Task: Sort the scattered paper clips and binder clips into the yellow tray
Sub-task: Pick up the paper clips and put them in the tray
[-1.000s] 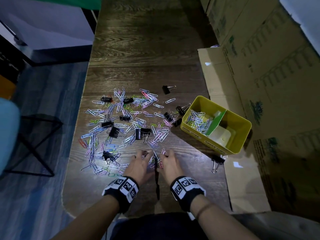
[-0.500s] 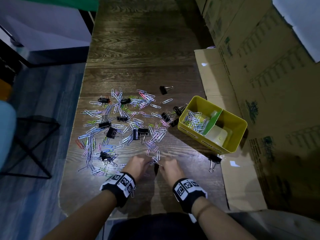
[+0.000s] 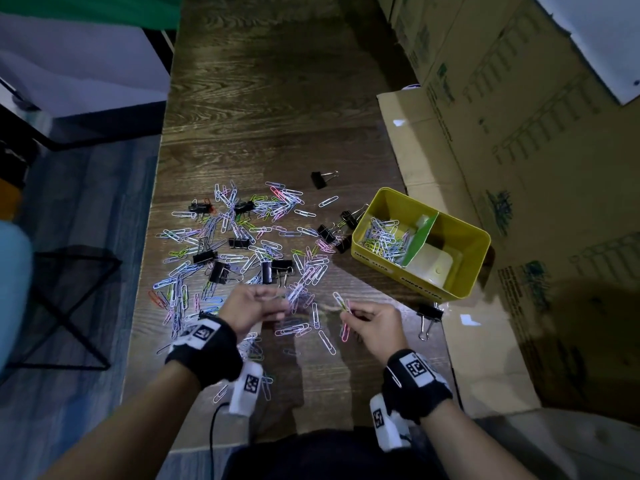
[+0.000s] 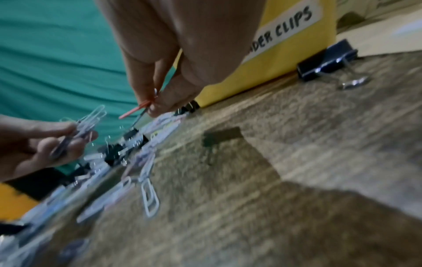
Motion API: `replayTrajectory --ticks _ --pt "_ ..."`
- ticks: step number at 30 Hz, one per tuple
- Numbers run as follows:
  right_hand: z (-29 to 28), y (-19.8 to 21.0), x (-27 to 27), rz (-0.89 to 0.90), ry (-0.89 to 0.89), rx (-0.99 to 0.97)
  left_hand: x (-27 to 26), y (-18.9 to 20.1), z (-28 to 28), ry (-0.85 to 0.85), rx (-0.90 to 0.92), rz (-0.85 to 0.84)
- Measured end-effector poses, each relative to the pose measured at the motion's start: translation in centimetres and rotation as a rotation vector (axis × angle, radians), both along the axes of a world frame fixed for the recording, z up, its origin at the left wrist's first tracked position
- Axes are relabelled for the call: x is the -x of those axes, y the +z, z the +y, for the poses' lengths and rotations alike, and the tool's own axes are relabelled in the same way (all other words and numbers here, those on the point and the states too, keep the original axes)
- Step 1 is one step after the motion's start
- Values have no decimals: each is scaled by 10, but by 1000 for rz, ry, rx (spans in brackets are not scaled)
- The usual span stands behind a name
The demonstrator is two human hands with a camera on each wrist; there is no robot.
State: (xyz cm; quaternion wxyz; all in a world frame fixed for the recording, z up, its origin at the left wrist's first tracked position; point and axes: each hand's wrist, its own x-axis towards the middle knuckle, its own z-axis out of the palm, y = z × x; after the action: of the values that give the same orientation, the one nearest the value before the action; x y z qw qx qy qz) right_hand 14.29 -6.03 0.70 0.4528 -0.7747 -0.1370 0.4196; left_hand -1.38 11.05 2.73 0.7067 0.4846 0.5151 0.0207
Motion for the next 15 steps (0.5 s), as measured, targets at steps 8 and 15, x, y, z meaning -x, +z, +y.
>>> replayTrajectory --ticks 8,15 --pt "-11 48 -31 54 -307 -345 -124 62 12 -257 -125 -272" --pt "-3 85 -70 -103 -371 -430 -206 43 -14 -633 -650 35"
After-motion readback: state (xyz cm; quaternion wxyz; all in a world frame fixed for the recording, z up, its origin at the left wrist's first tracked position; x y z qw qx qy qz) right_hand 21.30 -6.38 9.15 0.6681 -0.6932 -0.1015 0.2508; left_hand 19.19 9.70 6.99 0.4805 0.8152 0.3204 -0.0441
